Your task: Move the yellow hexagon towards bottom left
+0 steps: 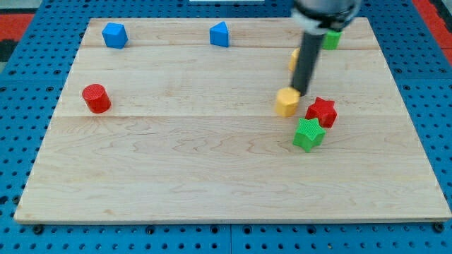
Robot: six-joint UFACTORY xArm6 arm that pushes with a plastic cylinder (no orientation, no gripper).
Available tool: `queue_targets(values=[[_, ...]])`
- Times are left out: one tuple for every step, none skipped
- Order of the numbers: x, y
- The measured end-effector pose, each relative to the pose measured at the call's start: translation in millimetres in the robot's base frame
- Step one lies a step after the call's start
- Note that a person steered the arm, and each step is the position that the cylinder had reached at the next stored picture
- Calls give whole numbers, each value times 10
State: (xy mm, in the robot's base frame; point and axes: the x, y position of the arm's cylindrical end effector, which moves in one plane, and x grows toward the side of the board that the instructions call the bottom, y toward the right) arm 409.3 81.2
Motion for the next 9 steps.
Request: queue_targets(values=[[309,-574],[39,-498],[327,-493],[477,-342],[631,-187],[1128,-390],[1362,-1710],[1404,-1714],[1220,-1333]])
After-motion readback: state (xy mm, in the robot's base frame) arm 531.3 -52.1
